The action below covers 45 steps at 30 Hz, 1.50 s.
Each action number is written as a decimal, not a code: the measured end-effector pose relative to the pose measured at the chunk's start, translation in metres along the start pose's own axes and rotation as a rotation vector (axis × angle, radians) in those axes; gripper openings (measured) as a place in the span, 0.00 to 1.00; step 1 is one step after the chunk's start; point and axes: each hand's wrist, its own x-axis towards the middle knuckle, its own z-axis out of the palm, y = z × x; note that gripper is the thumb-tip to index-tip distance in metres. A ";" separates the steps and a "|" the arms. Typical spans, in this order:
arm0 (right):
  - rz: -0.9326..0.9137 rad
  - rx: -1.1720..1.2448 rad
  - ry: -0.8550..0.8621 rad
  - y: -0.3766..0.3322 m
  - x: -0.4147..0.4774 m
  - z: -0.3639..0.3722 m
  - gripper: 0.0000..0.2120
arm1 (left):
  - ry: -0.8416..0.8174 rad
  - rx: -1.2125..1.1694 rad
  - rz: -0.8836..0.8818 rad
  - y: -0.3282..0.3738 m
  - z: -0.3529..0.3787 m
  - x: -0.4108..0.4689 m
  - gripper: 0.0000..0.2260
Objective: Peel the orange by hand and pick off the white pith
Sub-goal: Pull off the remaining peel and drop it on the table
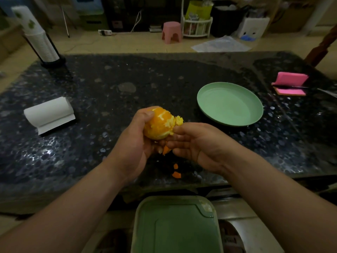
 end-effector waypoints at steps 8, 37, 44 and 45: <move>-0.015 -0.020 0.007 0.010 0.006 0.000 0.04 | 0.054 0.085 -0.007 -0.005 0.003 0.000 0.16; -0.172 -0.123 0.131 0.009 0.011 0.009 0.06 | -0.031 -0.138 -0.264 0.007 0.008 -0.001 0.24; -0.180 -0.223 0.133 0.012 0.010 0.010 0.06 | -0.014 -0.104 -0.257 0.006 0.007 0.000 0.22; -0.189 -0.231 0.133 0.013 0.011 0.009 0.05 | -0.013 -0.114 -0.263 0.007 0.006 0.000 0.22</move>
